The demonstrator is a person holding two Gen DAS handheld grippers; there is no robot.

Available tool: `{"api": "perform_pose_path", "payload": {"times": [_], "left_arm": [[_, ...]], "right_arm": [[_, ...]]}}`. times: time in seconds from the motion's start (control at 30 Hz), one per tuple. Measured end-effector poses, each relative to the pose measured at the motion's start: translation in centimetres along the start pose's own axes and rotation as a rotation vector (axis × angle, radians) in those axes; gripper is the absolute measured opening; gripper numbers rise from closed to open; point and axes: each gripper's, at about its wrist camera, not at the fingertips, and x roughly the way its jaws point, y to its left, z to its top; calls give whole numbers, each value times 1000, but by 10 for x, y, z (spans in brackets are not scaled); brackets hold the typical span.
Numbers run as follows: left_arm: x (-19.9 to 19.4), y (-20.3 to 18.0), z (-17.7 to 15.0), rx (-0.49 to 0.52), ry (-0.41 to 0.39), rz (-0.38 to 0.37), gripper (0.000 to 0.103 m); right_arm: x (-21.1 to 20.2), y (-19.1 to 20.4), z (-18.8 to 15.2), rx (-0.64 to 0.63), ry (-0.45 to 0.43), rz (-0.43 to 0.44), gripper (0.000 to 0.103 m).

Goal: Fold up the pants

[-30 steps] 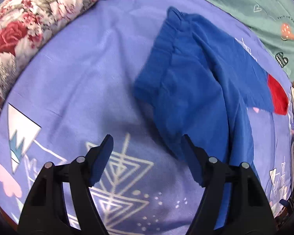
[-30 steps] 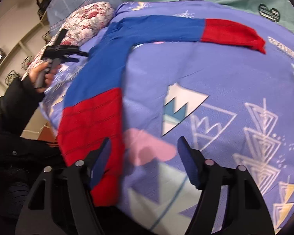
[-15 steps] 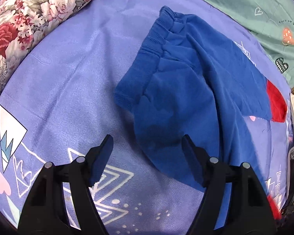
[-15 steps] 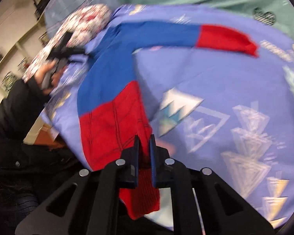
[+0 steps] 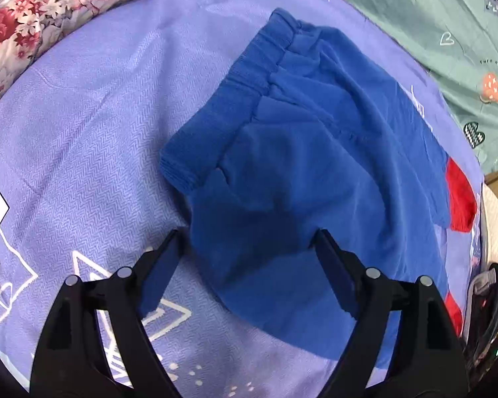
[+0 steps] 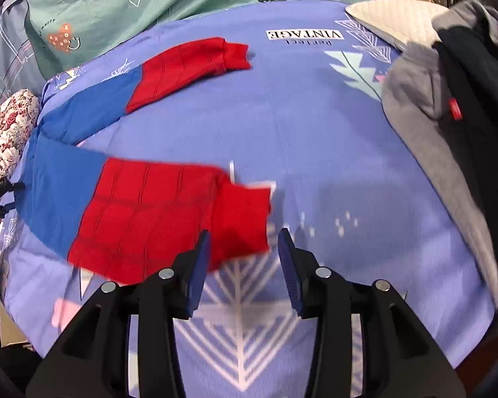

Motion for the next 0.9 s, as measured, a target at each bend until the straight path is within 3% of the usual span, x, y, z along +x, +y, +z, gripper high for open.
{"api": "perform_pose_path", "payload": {"times": [0.03,0.07,0.1,0.13,0.23,0.3,0.33,0.4,0.47,0.5,0.57,0.6,0.63,0.67,0.7,0.77,0.9], "left_arm": [[-1,-3,-1,-1,-25,2,68],[-4,-8,-4,9,-59,8,32],[-3,-14,-6,22,-60,14,16],[1,-20,-8,31,-57,15,10],[3,-35,-13,72,-85,44,10],[5,-33,-12,50,-85,29,22],[7,-31,-11,38,-77,9,38],[7,-26,-8,27,-68,-14,52],[12,-31,-6,43,-55,-86,89],[14,-35,-6,59,-50,-87,91],[14,-41,-7,75,-57,-57,87],[12,-39,-8,65,-68,-43,79],[9,-35,-8,44,-75,-24,51],[6,-25,-6,10,-61,-57,28],[3,-18,-4,-10,-46,-96,18],[-9,-4,-2,-19,-53,-91,9],[-23,18,0,-60,-30,-95,14]], "right_arm": [[-3,-1,-7,21,0,14,46],[-1,-2,-12,43,-2,28,46],[-3,-5,-17,64,-1,42,46],[-4,-8,-21,94,0,62,46],[-7,-7,-24,160,-7,130,46],[-8,-2,-23,174,-12,166,47],[-6,0,-22,177,-17,188,50],[4,4,-15,200,-6,207,55],[16,7,-9,231,15,218,59],[20,9,-5,244,9,213,59],[27,19,0,239,29,223,56],[30,25,3,223,39,240,33],[32,31,4,202,42,256,14],[32,33,5,195,33,257,14],[29,32,5,192,8,247,14],[25,27,5,199,-15,244,14],[18,16,7,227,-54,280,14]]}}
